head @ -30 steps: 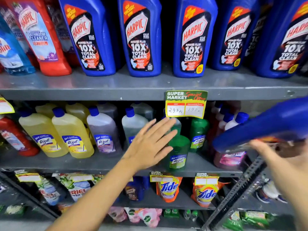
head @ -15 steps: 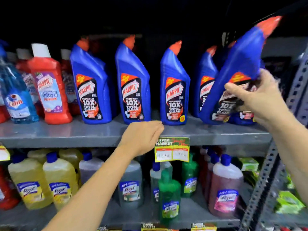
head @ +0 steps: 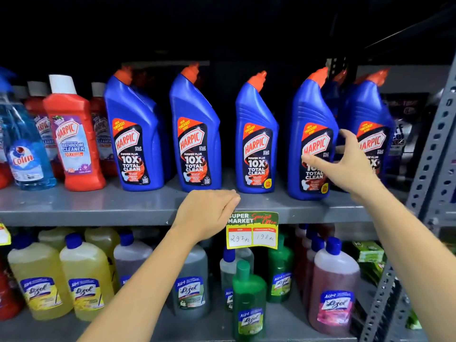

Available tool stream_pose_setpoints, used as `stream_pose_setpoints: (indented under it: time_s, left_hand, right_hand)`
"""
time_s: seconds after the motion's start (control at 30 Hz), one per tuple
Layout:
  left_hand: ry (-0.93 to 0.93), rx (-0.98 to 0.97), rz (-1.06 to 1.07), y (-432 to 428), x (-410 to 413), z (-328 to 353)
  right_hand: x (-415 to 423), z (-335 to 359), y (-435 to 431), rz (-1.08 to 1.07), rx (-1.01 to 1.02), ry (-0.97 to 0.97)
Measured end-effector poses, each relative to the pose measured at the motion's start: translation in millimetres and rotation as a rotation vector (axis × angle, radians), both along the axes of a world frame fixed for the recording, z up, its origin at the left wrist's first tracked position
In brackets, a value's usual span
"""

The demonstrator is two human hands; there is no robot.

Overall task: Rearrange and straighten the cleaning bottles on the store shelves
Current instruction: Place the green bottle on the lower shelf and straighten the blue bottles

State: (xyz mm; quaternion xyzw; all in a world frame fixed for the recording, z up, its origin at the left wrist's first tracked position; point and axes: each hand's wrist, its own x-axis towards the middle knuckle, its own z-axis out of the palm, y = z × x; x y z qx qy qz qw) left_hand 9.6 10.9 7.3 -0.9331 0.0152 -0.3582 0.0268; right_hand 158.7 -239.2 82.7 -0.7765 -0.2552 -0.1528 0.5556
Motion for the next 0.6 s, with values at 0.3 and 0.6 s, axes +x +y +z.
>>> stream_pose_setpoints:
  time_s: [0.3, 0.6]
  left_hand:
    - [-0.023, 0.003, 0.023, 0.1, 0.9, -0.4]
    - [-0.077, 0.022, -0.011, -0.6, 1.6, -1.7]
  right_hand:
    - [-25.1, -35.5, 31.9, -0.253, -0.187, -0.078]
    - [0.5, -33.0, 42.6, -0.264, -0.182, -0.060]
